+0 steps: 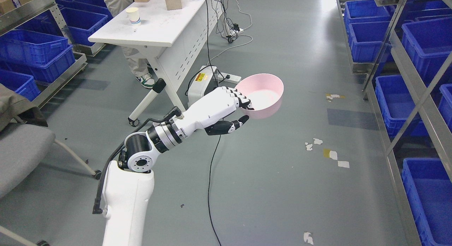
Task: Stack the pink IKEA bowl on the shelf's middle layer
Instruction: 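Hold the pink bowl in the left hand while driving to another shelf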
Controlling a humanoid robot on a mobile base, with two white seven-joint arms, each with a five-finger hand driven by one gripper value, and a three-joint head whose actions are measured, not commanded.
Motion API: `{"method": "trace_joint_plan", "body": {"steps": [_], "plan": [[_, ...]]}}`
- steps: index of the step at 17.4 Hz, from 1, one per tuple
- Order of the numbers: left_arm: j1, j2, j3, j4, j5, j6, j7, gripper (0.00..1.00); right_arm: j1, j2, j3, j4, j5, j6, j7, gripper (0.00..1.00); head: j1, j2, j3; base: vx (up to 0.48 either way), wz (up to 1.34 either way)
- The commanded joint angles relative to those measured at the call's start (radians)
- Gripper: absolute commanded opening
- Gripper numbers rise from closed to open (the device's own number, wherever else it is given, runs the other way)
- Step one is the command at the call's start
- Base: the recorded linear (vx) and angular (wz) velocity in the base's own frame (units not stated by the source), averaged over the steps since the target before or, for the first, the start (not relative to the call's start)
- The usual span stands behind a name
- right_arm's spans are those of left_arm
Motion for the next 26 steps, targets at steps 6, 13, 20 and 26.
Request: {"method": "trace_joint_plan", "body": {"steps": [6, 13, 20, 26], "plan": [[0.002, 0.018, 0.013, 0.005, 0.009, 0.000, 0.000, 0.02, 0.015, -0.017, 0.000, -0.017, 0.000, 0.000, -0.001, 1.00, 0.0000, 0.000, 0.000, 0.281, 0.05], [0.002, 0.018, 0.013, 0.005, 0.009, 0.000, 0.001, 0.02, 0.015, -0.017, 0.000, -0.017, 0.000, 0.000, -0.001, 1.00, 0.0000, 0.000, 0.000, 0.266, 0.03], [0.002, 0.018, 0.011, 0.007, 0.009, 0.000, 0.001, 0.02, 0.015, -0.017, 0.000, -0.017, 0.000, 0.000, -0.001, 1.00, 0.0000, 0.000, 0.000, 0.257, -0.01], [0.002, 0.018, -0.001, 0.008, 0.009, 0.000, 0.001, 0.02, 0.015, -0.017, 0.000, -0.017, 0.000, 0.000, -0.001, 1.00, 0.0000, 0.000, 0.000, 0.286, -0.21]]}}
